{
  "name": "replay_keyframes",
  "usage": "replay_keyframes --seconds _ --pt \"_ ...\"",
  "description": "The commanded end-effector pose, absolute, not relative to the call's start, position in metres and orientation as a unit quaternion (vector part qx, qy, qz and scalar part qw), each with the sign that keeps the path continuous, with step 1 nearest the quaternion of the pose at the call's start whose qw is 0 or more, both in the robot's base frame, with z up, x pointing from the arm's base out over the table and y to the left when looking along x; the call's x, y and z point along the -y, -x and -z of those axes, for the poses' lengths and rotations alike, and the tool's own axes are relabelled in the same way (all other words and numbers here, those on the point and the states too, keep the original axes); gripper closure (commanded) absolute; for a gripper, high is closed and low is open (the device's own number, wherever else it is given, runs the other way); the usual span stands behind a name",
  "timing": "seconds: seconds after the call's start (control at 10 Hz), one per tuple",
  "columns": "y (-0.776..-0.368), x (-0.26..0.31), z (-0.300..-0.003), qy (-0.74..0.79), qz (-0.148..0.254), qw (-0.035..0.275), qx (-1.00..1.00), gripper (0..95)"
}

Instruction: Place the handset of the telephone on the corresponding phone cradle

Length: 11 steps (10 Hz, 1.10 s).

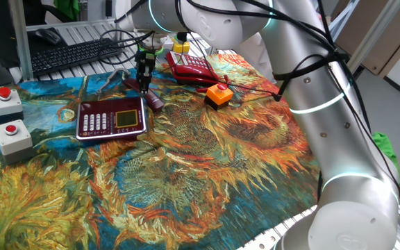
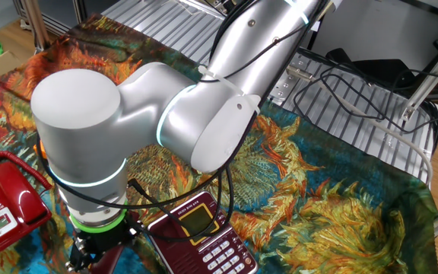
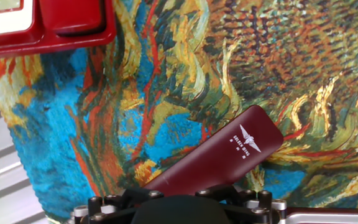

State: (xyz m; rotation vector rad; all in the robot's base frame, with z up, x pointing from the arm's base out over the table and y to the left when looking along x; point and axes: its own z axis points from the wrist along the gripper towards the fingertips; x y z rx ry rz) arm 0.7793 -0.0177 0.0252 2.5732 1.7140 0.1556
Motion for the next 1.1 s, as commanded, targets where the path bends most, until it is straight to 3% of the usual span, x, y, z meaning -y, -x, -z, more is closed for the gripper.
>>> replay_keyframes --seconds 0.1,1.0,1.1 --pt "-0.7791 0.0177 -0.0247 -0.834 -0.049 0.022 -0.548 0.0" --pt "-0.7811 0.0206 -0.0194 -0.844 -0.036 0.040 -0.534 0.0" --pt "-0.7812 0.0218 -0.0187 -0.844 -0.036 0.039 -0.534 19.0"
